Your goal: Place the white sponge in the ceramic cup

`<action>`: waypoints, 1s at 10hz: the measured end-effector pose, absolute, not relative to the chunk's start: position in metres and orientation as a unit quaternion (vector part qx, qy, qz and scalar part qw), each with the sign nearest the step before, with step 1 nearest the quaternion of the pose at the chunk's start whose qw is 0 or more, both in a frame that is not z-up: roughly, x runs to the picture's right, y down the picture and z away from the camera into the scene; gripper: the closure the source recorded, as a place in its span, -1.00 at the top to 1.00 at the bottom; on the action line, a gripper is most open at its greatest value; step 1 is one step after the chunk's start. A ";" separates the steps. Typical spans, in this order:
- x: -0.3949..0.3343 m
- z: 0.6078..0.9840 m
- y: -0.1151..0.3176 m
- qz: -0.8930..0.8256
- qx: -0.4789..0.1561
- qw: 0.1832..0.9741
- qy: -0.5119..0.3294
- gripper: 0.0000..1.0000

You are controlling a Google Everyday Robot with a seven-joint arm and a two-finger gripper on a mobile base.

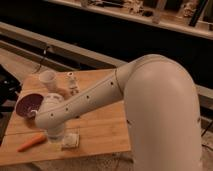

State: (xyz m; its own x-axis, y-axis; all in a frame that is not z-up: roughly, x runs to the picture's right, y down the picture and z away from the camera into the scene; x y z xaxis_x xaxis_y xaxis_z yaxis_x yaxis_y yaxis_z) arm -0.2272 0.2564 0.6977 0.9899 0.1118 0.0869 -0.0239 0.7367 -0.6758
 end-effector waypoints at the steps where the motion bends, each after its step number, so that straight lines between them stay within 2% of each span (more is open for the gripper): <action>1: -0.228 0.698 0.260 0.036 -0.363 0.929 -0.062 0.30; 4: -0.229 0.701 0.266 0.035 -0.367 0.927 -0.062 0.27; 5: -0.231 0.701 0.268 0.033 -0.369 0.927 -0.062 0.15; 10: -0.239 0.700 0.272 0.015 -0.375 0.925 -0.061 -0.88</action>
State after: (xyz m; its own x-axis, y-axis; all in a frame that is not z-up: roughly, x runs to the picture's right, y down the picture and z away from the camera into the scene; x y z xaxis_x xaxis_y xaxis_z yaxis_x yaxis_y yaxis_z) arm -0.2389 0.2717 0.7003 0.9921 0.0738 0.1012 0.0174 0.7186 -0.6952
